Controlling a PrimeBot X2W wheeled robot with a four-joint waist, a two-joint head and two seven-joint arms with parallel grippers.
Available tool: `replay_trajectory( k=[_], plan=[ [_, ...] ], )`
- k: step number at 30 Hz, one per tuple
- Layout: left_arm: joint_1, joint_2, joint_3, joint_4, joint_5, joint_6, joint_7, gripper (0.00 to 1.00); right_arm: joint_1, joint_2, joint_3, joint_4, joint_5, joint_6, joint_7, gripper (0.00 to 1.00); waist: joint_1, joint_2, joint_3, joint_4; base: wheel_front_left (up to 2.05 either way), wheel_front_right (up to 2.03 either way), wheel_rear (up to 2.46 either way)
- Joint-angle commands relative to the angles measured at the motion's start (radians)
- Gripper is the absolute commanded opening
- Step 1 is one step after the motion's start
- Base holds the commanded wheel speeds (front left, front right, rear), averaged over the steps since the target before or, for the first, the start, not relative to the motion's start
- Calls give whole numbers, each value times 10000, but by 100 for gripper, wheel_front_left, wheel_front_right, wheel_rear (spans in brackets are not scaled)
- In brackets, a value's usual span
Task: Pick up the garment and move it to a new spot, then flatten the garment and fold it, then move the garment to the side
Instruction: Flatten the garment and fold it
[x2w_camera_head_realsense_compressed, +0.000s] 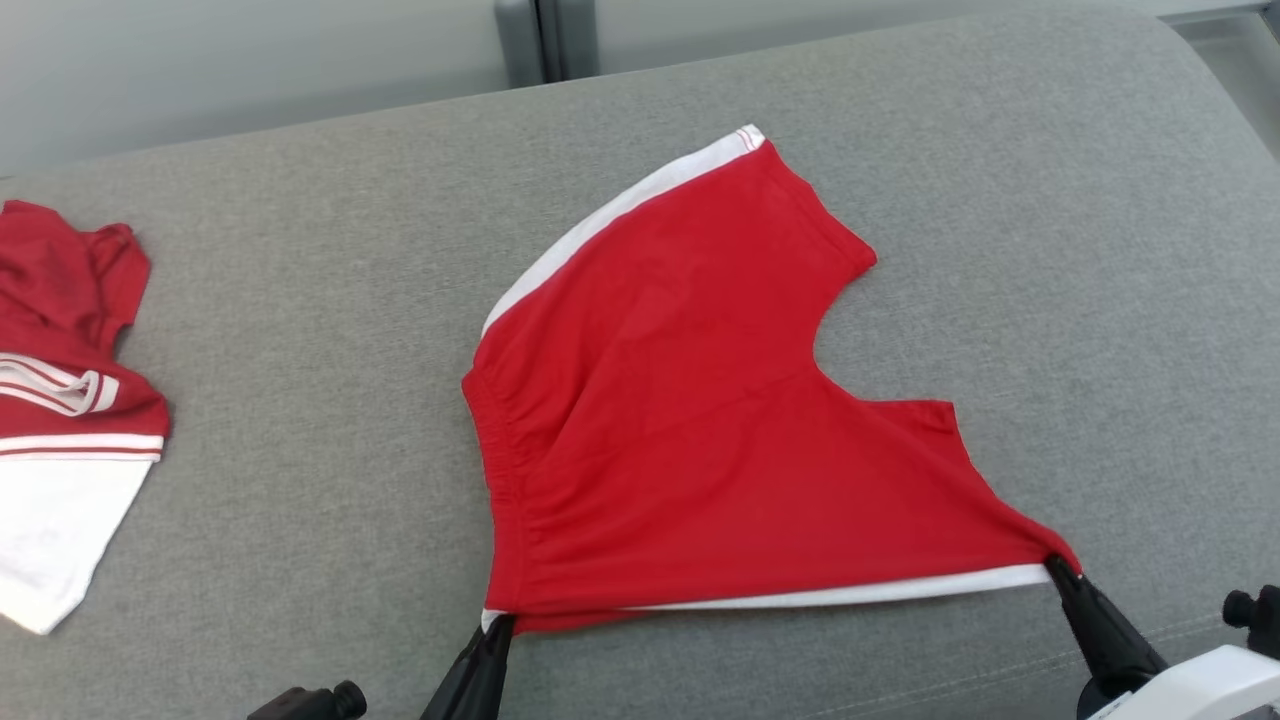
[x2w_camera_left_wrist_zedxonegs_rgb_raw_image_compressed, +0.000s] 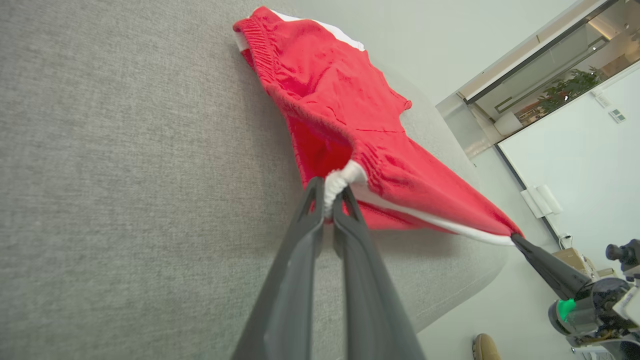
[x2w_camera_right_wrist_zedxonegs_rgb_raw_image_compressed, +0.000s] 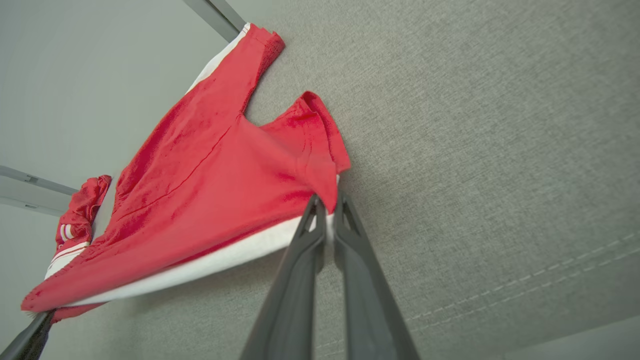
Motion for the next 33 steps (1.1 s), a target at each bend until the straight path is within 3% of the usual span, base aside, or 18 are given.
replay_trajectory(
  k=[1, 7, 13, 19, 23, 27, 33],
  plan=[
    [139, 97, 88, -385, -184, 99, 81, 0, 105, 121, -362, -507, 100, -18, 163, 0, 1, 0, -183, 507, 0, 0, 0],
    [-736, -62, 30, -1269, -535, 188, 845, 0, -1334, 810, -1161, -1384, -510, -13, 1335, 0, 1, 0, 608, 834, 0, 0, 0],
    [-2778, -423, 287, -1582, -860, 425, 1843, 0, -4805, 989, -1642, -630, -1642, -12, 3054, 0, 1, 0, 2040, 1413, 0, 0, 0],
    [-5322, -1135, 507, -394, -1344, 522, 2775, 0, -7954, 1093, -2283, 715, -2917, -10, 4398, 0, 1, 0, 3343, 2210, 0, 0, 0],
    [-6545, -1467, 662, 878, -1245, 524, 2770, 0, -9346, 1249, -2355, 1752, -3627, -10, 4493, 0, 1, 0, 3736, 2442, 0, 0, 0],
    [-7128, -1760, 639, 1787, -1467, 218, 2828, 0, -10191, 1418, -2169, 2725, -4096, -10, 4296, 0, 1, 0, 3863, 2536, 0, 0, 0],
    [-7559, -1807, 640, 2593, -1222, 114, 2594, 0, -10959, 1370, -2065, 3703, -4572, -10, 3707, 0, 1, 0, 4023, 2572, 0, 0, 0]
  ],
)
